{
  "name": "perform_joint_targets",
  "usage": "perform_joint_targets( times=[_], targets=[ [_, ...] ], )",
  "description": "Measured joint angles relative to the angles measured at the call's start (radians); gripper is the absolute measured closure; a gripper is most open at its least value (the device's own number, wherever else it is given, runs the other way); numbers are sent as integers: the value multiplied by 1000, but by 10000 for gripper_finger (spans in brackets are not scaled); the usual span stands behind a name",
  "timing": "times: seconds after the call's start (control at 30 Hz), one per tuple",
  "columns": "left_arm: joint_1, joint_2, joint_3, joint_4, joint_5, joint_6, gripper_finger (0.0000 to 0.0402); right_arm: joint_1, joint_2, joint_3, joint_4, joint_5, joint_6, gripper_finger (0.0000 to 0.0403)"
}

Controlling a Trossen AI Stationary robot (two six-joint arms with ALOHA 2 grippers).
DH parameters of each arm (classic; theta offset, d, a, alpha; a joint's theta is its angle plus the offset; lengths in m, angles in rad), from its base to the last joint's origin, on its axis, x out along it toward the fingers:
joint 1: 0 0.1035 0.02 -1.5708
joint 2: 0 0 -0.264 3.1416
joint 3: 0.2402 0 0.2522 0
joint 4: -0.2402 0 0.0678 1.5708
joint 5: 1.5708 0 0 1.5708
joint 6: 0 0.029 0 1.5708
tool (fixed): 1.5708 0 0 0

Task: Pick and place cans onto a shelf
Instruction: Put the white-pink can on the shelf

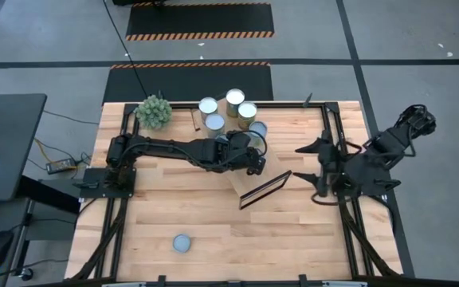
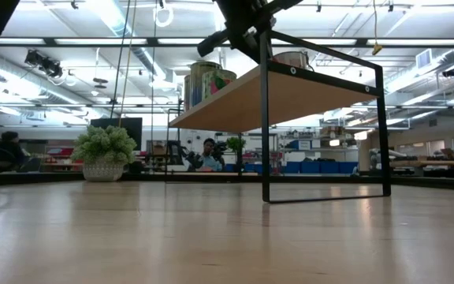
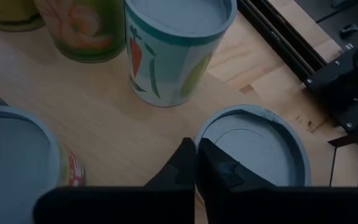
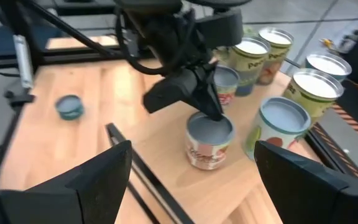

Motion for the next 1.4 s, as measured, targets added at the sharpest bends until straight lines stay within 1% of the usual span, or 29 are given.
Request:
perform_joint_targets(
  times=[0.13,0.37,0.5,0.63,0.73,0.8,0.93,1.0,1.07,1.17,1.27,1.33,1.4],
  targets=[
    [4,0,0,1,1,-4,376,-40,31,0,17,-18,-8,57],
    [8,0,0,3,7,-10,326,-90,46,0,26,-131,-9,57],
    [12,-6,0,8,8,22,299,-106,47,0,26,-138,-27,57],
    [12,-25,1,18,10,61,285,-127,47,0,9,-153,-27,57],
    [12,-44,1,16,41,91,284,-136,47,0,4,-165,-32,57],
    [14,-55,1,36,84,154,287,-138,47,0,6,-180,-35,57],
    [15,-63,2,54,208,396,296,-143,47,0,13,-213,-55,57],
    [12,-62,1,45,231,509,301,-146,47,0,19,-216,-60,57],
    [6,-62,1,41,212,592,306,-151,48,0,18,-217,-60,57],
    [-5,-62,1,24,139,670,312,-151,48,0,16,-217,-59,57],
    [-16,-62,1,22,71,724,320,-158,48,-5,-5,-215,-60,57],
    [-19,-62,1,1,54,742,325,-175,47,-33,-3,-209,-61,57],
    [-20,-62,1,-20,46,728,330,-198,48,-68,-6,-209,-67,57]
  ],
)
